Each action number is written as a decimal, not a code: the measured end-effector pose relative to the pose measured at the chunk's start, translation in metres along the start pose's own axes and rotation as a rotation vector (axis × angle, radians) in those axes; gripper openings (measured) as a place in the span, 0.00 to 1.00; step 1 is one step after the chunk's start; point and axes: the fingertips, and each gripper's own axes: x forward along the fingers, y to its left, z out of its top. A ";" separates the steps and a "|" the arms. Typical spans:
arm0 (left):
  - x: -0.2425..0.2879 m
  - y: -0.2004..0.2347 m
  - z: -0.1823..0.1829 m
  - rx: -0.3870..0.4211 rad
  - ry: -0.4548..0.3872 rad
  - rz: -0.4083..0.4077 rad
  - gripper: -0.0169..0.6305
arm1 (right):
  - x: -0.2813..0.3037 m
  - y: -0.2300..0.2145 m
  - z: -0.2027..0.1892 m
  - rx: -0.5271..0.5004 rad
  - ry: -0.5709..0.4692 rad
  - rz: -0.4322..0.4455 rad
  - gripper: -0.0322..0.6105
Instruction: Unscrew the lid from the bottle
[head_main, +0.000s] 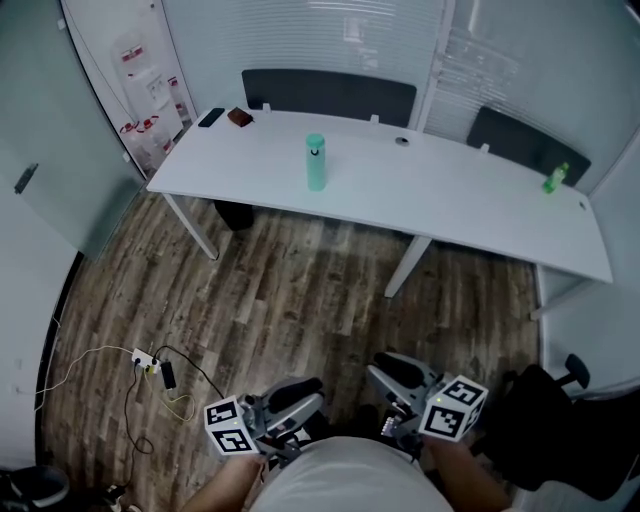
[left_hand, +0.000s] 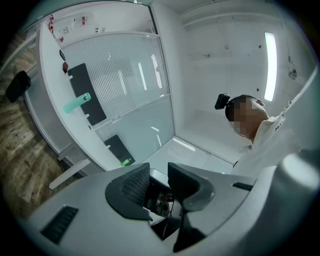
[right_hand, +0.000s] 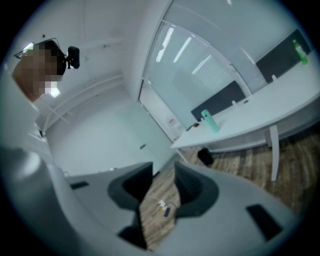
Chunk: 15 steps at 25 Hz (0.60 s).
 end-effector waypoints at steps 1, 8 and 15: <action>-0.004 0.000 0.001 -0.006 0.002 -0.004 0.20 | 0.004 0.002 -0.001 -0.001 0.001 -0.001 0.26; -0.032 0.011 0.011 -0.025 0.013 0.005 0.20 | 0.032 0.012 -0.009 0.015 0.002 -0.026 0.25; -0.041 0.023 0.016 -0.050 0.022 0.014 0.20 | 0.042 0.006 -0.015 0.040 0.006 -0.058 0.26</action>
